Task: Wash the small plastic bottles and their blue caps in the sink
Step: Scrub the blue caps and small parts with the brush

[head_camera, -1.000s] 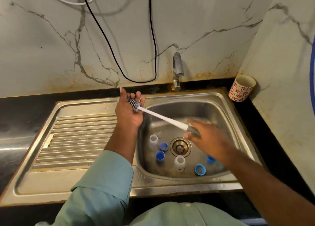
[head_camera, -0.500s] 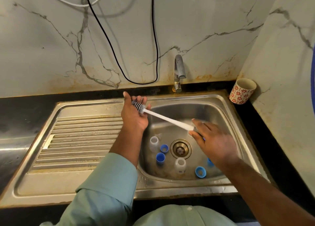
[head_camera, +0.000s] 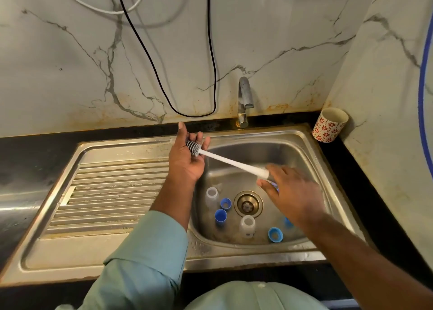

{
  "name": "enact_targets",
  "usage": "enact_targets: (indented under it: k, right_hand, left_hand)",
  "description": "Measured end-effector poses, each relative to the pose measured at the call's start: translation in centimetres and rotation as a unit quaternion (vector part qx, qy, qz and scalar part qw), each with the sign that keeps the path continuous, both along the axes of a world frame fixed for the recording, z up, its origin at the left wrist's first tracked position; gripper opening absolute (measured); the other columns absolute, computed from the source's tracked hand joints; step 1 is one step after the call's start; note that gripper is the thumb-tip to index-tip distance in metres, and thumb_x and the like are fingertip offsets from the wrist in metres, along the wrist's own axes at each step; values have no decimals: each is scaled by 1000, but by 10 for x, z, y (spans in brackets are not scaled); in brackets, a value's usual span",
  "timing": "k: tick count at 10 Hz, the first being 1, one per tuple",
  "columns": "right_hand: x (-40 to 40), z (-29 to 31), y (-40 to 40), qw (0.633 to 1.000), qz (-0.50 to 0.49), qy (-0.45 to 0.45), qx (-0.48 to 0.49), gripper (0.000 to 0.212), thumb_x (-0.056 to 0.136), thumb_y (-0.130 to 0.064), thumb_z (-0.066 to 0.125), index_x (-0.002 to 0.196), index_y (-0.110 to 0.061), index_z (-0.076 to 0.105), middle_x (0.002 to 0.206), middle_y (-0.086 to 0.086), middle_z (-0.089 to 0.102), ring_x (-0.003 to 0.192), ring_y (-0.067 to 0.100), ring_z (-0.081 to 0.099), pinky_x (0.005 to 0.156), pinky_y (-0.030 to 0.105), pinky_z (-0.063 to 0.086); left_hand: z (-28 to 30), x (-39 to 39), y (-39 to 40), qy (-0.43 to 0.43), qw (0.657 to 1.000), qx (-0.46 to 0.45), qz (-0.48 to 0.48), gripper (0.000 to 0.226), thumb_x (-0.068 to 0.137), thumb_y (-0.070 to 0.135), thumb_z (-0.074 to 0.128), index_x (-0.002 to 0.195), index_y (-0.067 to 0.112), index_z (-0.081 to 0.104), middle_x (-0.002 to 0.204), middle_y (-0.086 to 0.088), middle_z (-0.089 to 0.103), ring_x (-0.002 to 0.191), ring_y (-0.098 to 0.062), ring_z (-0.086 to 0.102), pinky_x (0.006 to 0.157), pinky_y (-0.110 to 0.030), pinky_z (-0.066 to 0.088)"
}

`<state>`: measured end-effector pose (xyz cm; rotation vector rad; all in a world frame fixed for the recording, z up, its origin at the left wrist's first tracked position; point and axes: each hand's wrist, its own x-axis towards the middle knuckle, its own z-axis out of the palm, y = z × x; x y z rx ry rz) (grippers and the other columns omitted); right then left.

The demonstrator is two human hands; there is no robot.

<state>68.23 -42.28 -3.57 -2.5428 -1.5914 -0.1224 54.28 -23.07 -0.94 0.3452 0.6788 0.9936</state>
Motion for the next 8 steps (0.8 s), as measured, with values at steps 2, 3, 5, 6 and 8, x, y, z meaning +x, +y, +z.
enact_targets:
  k: [2,3,5,6,8]
  right_hand:
    - [6,11,-10,648,-4,755,-96,36,99,-36,51,101,-3,65,59,3,46,42,11,36,40,23,30]
    - [4,4,-7,903,-14,430,0,27,94,-43,59,89,-17,64,71,-4,59,50,9,52,47,23,40]
    - [-9,7,-6,723,-102,674,-110,61,98,-58,37,67,-11,61,54,2,47,41,12,33,39,21,29]
    - [-13,9,-8,754,-69,650,-72,62,98,-58,36,74,-8,64,55,1,48,41,10,37,40,21,30]
    - [-17,-3,-22,992,88,93,11,35,101,-48,35,130,-34,49,87,-11,64,67,5,60,54,27,50]
  left_hand:
    - [9,-12,-2,-75,990,59,-105,20,82,22,67,64,14,68,53,0,58,57,-14,63,93,-46,56]
    - [5,-11,-4,-53,995,49,-68,22,87,21,66,66,14,67,56,-1,57,60,-15,63,97,-46,53]
    - [5,-16,-8,-67,989,70,-107,26,83,30,64,63,14,63,56,0,58,63,-15,66,95,-47,54]
    - [10,-20,-3,-37,984,95,-146,42,88,52,53,68,16,62,69,-2,66,80,-20,70,95,-52,53]
    - [3,-28,8,36,997,-36,-66,60,103,55,24,71,18,58,84,-4,74,101,-23,67,104,-49,39]
